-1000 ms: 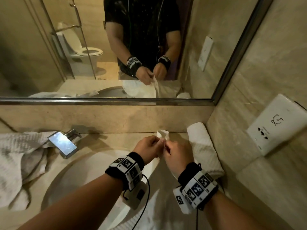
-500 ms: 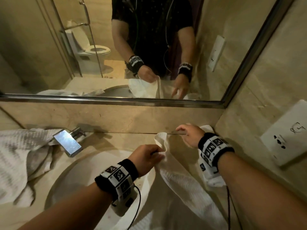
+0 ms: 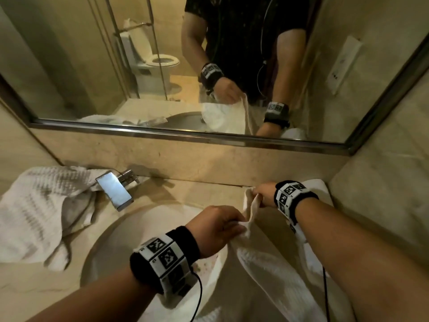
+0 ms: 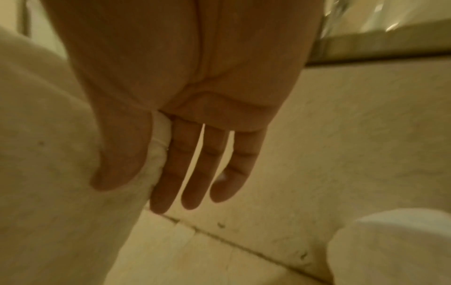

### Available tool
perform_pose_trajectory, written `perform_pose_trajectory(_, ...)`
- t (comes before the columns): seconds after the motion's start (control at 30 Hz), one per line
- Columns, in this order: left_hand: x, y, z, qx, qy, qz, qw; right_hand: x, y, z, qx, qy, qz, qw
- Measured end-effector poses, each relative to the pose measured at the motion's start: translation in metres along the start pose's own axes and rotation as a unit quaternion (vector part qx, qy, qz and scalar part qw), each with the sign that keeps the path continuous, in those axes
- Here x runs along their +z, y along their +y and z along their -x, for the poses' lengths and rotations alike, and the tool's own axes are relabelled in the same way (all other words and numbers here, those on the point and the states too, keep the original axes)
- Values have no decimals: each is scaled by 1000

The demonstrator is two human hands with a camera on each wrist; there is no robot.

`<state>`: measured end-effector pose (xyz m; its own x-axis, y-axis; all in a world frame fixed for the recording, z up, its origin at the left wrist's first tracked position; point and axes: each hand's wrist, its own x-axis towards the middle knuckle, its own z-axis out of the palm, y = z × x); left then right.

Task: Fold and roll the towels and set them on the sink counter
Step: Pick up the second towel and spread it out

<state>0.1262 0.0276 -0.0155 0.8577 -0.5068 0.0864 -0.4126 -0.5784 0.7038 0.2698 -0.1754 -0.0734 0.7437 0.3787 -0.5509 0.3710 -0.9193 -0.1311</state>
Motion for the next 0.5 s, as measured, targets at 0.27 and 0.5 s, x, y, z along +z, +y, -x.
perform_pose_trajectory(0.27,-60,7,51,-24,87,-73,993,-45,25,110,-30,114,-134,984)
perform_pose_trajectory(0.5,-117,47,93,25,202,-128,971,-88,-33,227,-51,235,-141,960)
